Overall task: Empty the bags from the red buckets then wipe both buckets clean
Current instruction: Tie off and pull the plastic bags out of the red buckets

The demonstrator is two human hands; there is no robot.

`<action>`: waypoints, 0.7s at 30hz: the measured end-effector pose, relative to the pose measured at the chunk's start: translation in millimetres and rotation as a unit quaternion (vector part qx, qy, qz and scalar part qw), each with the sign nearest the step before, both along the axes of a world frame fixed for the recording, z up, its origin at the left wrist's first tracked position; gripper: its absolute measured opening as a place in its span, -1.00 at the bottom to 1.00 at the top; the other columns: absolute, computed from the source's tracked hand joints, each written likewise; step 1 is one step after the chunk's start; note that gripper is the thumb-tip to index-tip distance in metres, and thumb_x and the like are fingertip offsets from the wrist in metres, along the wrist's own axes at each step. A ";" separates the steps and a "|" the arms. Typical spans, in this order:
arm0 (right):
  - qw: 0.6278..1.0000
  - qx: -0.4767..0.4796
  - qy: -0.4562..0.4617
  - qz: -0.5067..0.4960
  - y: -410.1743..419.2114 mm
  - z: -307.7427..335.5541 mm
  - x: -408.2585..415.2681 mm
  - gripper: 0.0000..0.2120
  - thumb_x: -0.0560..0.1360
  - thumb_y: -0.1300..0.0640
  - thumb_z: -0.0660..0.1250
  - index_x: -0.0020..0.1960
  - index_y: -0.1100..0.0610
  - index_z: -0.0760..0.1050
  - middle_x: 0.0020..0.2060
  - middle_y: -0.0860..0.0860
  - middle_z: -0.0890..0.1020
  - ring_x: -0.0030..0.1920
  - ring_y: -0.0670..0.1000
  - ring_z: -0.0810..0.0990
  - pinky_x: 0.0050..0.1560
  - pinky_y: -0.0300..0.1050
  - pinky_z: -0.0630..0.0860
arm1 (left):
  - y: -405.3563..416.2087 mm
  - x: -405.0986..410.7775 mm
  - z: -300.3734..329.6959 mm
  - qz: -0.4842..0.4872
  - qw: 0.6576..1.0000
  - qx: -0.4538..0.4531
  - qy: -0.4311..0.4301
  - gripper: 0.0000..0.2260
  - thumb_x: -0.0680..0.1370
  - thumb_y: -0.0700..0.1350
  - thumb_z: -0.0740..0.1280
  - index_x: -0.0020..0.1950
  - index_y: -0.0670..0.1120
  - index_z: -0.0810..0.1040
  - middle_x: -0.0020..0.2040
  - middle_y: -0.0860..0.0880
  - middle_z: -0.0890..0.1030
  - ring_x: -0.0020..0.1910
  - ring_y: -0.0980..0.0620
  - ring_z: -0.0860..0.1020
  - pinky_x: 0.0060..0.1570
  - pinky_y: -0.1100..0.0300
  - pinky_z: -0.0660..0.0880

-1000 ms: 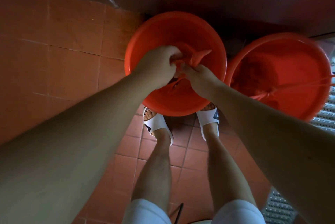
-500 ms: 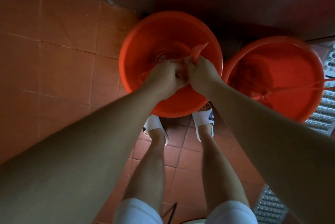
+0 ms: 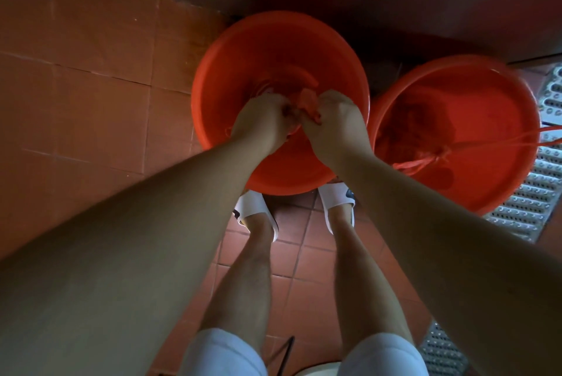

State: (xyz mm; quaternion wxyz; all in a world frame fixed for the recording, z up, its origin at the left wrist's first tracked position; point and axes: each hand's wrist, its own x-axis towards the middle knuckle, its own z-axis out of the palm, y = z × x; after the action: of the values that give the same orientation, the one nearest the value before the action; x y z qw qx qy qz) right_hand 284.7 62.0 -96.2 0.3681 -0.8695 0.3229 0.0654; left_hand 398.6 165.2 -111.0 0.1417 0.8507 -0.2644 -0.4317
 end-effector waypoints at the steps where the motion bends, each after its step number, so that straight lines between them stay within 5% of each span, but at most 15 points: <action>1: 1.000 0.003 -0.005 -0.021 0.7 0.1 -0.7 -0.71 0.53 0.13 0.43 -0.27 0.14 0.38 -0.26 0.04 0.45 -0.22 0.08 0.44 -0.23 -0.20 0.25 | 1.0 2.8 0.5 0.025 0.999 -0.002 0.021 -0.83 0.59 -0.04 0.40 0.00 -0.12 0.71 -0.20 -0.09 0.68 -0.18 -0.13 0.64 -0.25 0.12 0.32; 4: 1.000 0.001 -0.015 -0.018 1.3 1.3 -2.9 -0.67 0.51 0.16 0.44 -0.29 0.06 0.32 -0.33 -0.01 0.40 -0.31 0.01 0.37 -0.36 -0.22 0.20 | 5.2 11.2 1.9 0.087 0.992 0.002 0.093 -0.85 0.49 0.00 0.53 -0.10 -0.08 0.71 -0.30 -0.02 0.67 -0.30 0.02 0.63 -0.28 0.13 0.43; 6: 1.000 -0.005 -0.022 -0.004 0.7 2.0 -3.9 -0.67 0.50 0.19 0.44 -0.29 0.05 0.33 -0.33 -0.02 0.40 -0.30 0.00 0.37 -0.29 -0.15 0.24 | 7.3 14.8 3.5 0.149 0.970 0.004 0.191 -0.91 0.45 -0.07 0.52 -0.15 -0.08 0.71 -0.22 -0.09 0.73 -0.16 -0.03 0.72 -0.13 0.03 0.59; 11: 0.999 -0.001 0.004 0.054 -0.9 0.2 -3.1 -0.81 0.55 0.16 0.41 -0.21 0.23 0.55 -0.29 -0.03 0.45 -0.29 -0.01 0.42 -0.27 -0.24 0.24 | 19.1 16.4 5.7 0.379 0.844 -0.017 0.378 -0.97 0.62 -0.15 0.44 0.03 -0.07 0.68 -0.08 -0.02 0.78 0.03 0.06 0.74 0.04 0.17 0.67; 13: 0.999 0.027 0.015 0.035 -2.4 -1.4 -5.3 -0.81 0.58 0.13 0.38 -0.09 0.26 0.61 -0.29 -0.02 0.52 -0.35 0.01 0.48 -0.36 -0.26 0.28 | 26.0 17.2 4.6 0.443 0.808 -0.013 0.388 -0.93 0.65 -0.12 0.38 0.01 -0.05 0.65 -0.10 0.03 0.76 0.01 0.10 0.71 -0.04 0.21 0.62; 16: 0.992 0.096 0.072 -0.041 -5.8 -4.4 -10.8 -0.69 0.62 -0.06 0.31 -0.01 0.18 0.66 -0.32 0.08 0.65 -0.37 0.07 0.59 -0.39 -0.07 0.47 | 34.8 18.7 4.1 0.511 0.760 -0.010 0.402 -0.81 0.64 -0.10 0.31 -0.18 0.00 0.55 -0.21 0.07 0.65 -0.29 0.15 0.56 -0.36 0.26 0.38; 18: 0.981 0.141 0.099 -0.091 -8.1 -5.8 -14.8 -0.66 0.59 -0.14 0.32 -0.13 0.09 0.67 -0.31 0.07 0.69 -0.34 0.05 0.61 -0.34 -0.10 0.48 | 41.1 18.7 2.9 0.530 0.750 -0.017 0.396 -0.78 0.57 -0.11 0.29 -0.29 0.01 0.46 -0.30 0.03 0.54 -0.41 0.11 0.46 -0.47 0.26 0.25; 21: 0.967 0.179 0.114 -0.140 -10.1 -5.7 -25.0 -0.72 0.56 -0.14 0.36 -0.21 0.00 0.66 -0.31 -0.07 0.70 -0.28 -0.11 0.62 -0.29 -0.13 0.52 | 51.5 17.0 1.7 0.509 0.784 0.017 0.355 -0.80 0.58 -0.06 0.35 -0.25 -0.02 0.51 -0.40 0.02 0.49 -0.47 0.09 0.41 -0.52 0.26 0.20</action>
State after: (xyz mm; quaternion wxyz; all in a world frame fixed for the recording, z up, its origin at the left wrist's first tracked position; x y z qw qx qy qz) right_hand 259.7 51.9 -101.9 0.4841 -0.7224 0.4642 0.1683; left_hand 415.6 216.6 -109.4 0.4107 0.6502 0.2832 -0.5730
